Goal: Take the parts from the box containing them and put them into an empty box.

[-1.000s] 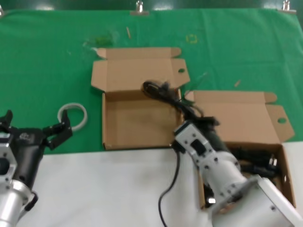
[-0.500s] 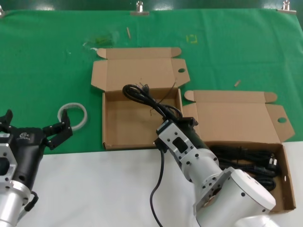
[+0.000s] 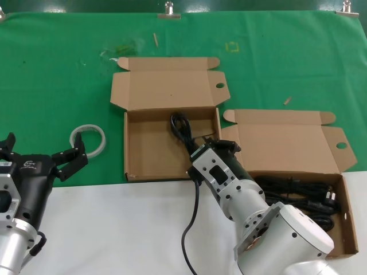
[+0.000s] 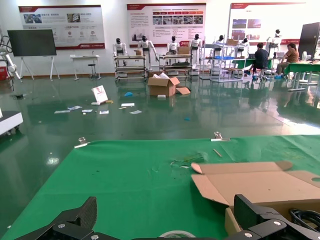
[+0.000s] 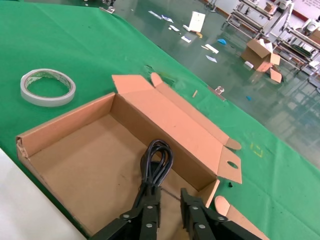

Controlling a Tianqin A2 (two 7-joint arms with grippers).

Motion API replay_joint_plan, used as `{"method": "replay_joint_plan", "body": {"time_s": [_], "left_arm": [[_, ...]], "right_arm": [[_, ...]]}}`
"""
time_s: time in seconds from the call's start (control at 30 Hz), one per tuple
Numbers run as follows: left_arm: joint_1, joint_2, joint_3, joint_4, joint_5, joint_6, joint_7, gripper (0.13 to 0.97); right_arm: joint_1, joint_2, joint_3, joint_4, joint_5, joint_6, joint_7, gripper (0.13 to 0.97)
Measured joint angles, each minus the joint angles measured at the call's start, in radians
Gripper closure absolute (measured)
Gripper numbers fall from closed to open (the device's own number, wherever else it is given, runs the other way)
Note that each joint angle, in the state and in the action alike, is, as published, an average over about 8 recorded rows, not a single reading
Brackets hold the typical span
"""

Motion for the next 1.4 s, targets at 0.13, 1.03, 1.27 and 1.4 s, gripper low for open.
{"method": "replay_joint_plan", "body": {"time_s": [0.13, 1.03, 1.27, 1.4], "left_arm": [[0.000, 0.000, 0.000, 0.000, 0.000, 0.000, 0.000, 0.132], [0.000, 0.000, 0.000, 0.000, 0.000, 0.000, 0.000, 0.132], [0.000, 0.000, 0.000, 0.000, 0.000, 0.000, 0.000, 0.132], [0.000, 0.000, 0.000, 0.000, 0.000, 0.000, 0.000, 0.132]], "right_arm": [[0.000, 0.000, 0.000, 0.000, 0.000, 0.000, 0.000, 0.887], [-0.062, 0.000, 0.106, 0.023, -0.156, -0.101, 0.225, 0.368], [-0.098, 0.000, 0.167, 0.037, -0.245, -0.158, 0.354, 0.259], [-0.119, 0.000, 0.202, 0.045, -0.297, -0.192, 0.428, 0.223]]}}
